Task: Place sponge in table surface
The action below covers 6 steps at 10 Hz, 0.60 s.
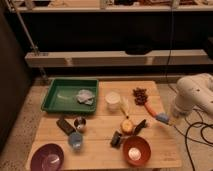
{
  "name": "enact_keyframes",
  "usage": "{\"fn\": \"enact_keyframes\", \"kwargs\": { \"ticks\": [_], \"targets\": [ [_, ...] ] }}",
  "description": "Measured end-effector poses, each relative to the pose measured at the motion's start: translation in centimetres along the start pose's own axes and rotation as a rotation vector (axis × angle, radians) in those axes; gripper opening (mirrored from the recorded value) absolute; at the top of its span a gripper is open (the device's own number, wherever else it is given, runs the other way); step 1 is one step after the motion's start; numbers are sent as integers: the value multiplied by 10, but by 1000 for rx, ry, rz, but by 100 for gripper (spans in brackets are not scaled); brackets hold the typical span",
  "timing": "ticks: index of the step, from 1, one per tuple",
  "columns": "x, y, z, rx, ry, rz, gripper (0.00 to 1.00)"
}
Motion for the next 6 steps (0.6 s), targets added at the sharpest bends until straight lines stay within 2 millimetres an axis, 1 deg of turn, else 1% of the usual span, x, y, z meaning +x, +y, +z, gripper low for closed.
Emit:
{"fn": "enact_keyframes", "kwargs": {
  "ticks": [2,3,5,6],
  "targets": [
    [2,12,-6,-5,8,-3,0],
    [6,27,-11,-19,9,-1,0],
    [5,38,-15,-34,11,-5,0],
    [9,43,-18,-39,13,0,0]
  ]
}}
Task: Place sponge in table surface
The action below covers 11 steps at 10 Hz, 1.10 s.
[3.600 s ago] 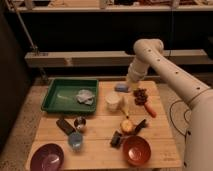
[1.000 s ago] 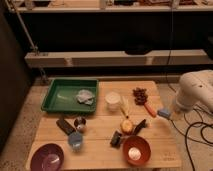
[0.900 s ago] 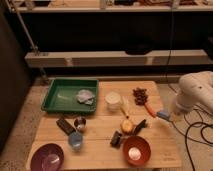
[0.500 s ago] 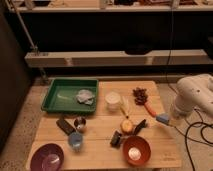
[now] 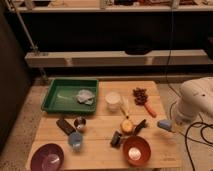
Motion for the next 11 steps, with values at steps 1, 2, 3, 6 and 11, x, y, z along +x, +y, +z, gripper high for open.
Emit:
{"fn": "enact_keyframes", "kwargs": {
  "ticks": [1,2,3,6,11],
  "targets": [
    [4,6,-6,-3,3,2,0],
    [8,12,-13,-7,3,3,0],
    [11,17,-16,-13,3,3,0],
    [8,28,-11,-44,-4,-18,0],
    [3,38,13,-96,-1,-43,0]
  ]
}}
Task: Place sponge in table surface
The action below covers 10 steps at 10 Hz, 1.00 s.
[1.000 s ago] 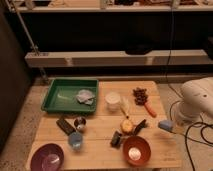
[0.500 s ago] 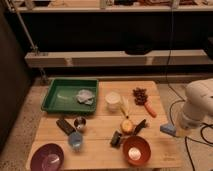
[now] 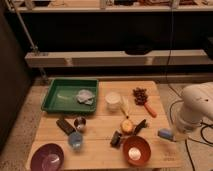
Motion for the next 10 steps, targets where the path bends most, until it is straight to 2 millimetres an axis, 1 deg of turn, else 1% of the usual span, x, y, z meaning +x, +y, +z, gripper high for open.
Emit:
{"fn": "enact_keyframes", "kwargs": {
  "ticks": [1,4,5,6,8,10],
  "targets": [
    [-1,0,5,-6,0,-6,0],
    [-5,5,9,-26,-3,-17,0],
    [-5,7,10,-38,4,-21,4],
    [-10,9,14,-54,9,-33,16],
    [-10,14,16,-62,8,-33,35],
    [-12,16,20,-59,1,-34,55]
  ]
}}
